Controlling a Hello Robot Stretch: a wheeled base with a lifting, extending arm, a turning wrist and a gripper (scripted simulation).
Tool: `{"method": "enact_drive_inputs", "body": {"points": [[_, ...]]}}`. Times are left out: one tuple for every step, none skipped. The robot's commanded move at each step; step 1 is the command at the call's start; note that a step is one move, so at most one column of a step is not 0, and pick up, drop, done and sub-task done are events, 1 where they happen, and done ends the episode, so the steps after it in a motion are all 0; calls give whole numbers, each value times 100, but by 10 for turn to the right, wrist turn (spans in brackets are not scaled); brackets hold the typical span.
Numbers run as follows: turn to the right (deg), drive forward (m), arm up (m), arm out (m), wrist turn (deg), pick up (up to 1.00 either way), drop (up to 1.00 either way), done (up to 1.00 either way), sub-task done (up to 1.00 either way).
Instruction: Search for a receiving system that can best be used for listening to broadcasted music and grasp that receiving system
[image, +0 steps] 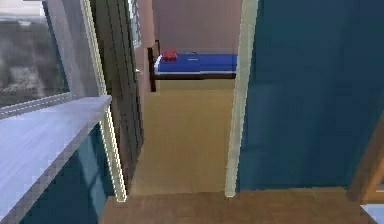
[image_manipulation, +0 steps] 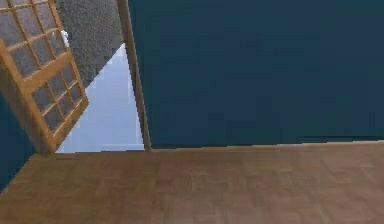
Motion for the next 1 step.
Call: {"method": "enact_drive_inputs", "body": {"points": [[0,100,0,0,0,0,0,0,0]]}}
